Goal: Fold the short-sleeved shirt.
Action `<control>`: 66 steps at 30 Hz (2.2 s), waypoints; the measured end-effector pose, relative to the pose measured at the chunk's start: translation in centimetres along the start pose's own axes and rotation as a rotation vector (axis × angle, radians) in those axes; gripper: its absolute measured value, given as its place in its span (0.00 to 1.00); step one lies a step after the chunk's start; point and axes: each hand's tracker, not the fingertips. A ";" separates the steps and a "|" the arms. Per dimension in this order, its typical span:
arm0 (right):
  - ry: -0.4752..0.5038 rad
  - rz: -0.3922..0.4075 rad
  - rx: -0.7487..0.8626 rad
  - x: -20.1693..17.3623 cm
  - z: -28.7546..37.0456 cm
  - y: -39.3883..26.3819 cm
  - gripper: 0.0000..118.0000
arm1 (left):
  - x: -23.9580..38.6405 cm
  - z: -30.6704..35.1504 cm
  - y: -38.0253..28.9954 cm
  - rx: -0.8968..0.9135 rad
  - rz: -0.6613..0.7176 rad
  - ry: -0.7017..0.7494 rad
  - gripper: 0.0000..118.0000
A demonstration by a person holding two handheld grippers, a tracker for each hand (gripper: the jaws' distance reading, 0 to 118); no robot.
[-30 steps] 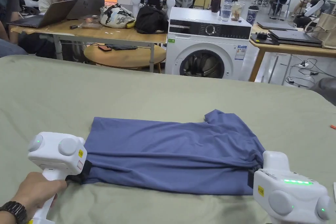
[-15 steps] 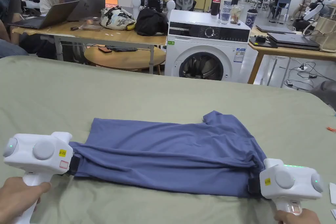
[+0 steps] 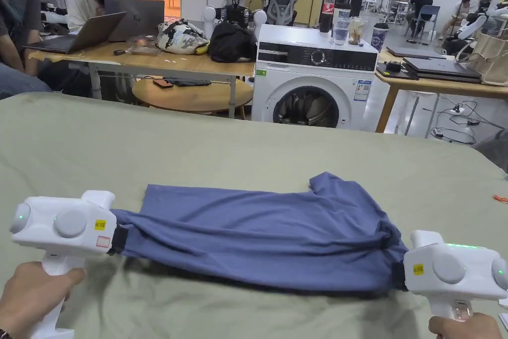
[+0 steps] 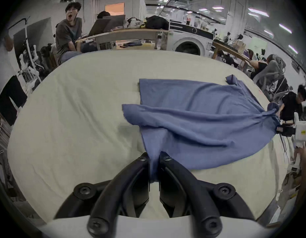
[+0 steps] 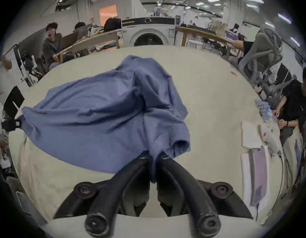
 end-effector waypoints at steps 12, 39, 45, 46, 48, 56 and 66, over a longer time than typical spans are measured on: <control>-0.054 0.080 -0.086 -2.5 6.2 -9.5 0.02 | -2.0 4.3 -7.9 -0.063 -0.022 -0.026 0.02; -0.160 0.027 0.414 -8.5 8.4 -5.7 0.01 | 3.9 7.5 -7.5 0.372 -0.071 0.110 0.29; -0.080 -0.023 0.462 -10.2 8.0 -5.5 0.00 | 5.3 7.4 -8.0 0.470 -0.067 0.142 0.00; -0.032 -0.039 0.466 -10.5 8.1 -5.5 0.00 | 5.2 7.2 -7.8 0.471 -0.064 0.140 0.00; 0.000 -0.039 0.478 -10.7 8.0 -5.4 0.00 | 4.5 6.8 -7.2 0.461 -0.051 0.119 0.00; -0.022 -0.030 0.480 -10.8 5.3 -2.6 0.00 | 0.1 2.6 -1.1 0.351 0.031 0.084 0.00; 0.016 -0.023 0.385 -10.8 2.2 1.0 0.00 | -3.2 -7.9 10.4 -0.007 0.107 -0.048 0.48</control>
